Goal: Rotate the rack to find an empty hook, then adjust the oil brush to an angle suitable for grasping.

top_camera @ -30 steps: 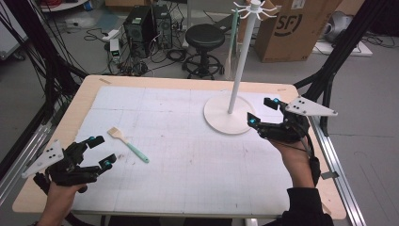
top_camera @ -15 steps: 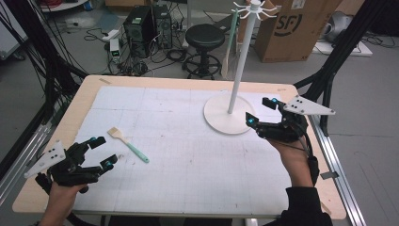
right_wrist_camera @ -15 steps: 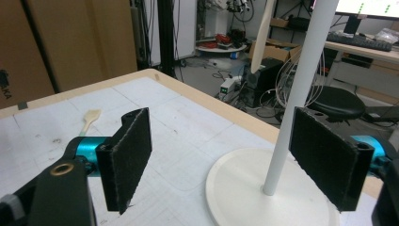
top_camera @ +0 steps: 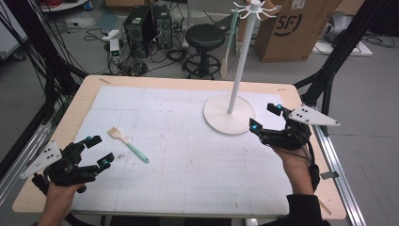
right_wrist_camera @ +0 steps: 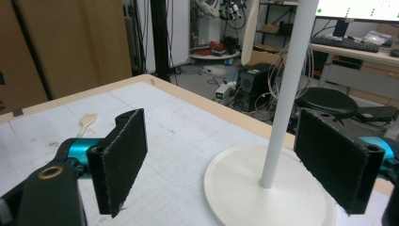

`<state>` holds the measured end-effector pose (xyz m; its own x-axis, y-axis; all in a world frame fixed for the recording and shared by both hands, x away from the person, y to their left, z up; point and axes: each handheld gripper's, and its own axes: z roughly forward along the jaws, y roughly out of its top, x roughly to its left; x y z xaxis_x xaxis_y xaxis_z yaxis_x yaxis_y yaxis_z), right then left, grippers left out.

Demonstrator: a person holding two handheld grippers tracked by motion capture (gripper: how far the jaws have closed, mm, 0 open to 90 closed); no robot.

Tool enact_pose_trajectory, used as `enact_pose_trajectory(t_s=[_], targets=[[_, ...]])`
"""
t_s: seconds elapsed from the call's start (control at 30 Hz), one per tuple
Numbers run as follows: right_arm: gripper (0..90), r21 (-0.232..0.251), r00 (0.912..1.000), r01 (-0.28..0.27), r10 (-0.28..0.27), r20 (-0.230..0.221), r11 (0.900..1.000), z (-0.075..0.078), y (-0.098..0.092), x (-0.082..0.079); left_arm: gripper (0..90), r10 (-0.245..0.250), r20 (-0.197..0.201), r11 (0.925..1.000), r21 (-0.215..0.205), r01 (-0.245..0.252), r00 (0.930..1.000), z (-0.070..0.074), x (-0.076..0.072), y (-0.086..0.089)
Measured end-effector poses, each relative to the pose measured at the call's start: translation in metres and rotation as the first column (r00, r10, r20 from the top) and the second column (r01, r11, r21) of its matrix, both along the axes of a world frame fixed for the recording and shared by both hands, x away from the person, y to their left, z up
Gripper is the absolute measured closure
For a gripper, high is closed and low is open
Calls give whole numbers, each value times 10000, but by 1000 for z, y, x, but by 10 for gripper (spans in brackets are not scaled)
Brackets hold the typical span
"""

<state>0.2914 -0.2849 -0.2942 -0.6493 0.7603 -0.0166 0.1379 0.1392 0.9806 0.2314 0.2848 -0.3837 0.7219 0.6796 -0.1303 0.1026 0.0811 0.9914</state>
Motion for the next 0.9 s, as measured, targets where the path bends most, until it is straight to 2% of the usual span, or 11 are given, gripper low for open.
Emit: enact_pose_trajectory(t_s=[0.17, 0.33, 0.67, 0.9], targets=[[167, 30, 9992, 379, -380, 85, 9993, -13, -6, -8, 171, 202, -83, 9998, -35, -203, 9998, 0, 1, 3], [167, -28, 9987, 506, -506, 41, 9987, -25, -9, -17, 170, 285, -61, 9996, -31, -285, 9996, 0, -1, 4], [167, -117, 9986, 516, -515, 121, 9986, -28, -7, -23, 171, 337, -91, 9993, -161, -339, 9994, -1, -1, 6], [167, -150, 9983, 578, -579, -70, 9982, -35, -9, -24, 171, 509, -158, 9983, -282, -514, 9986, -1, -1, 8]])
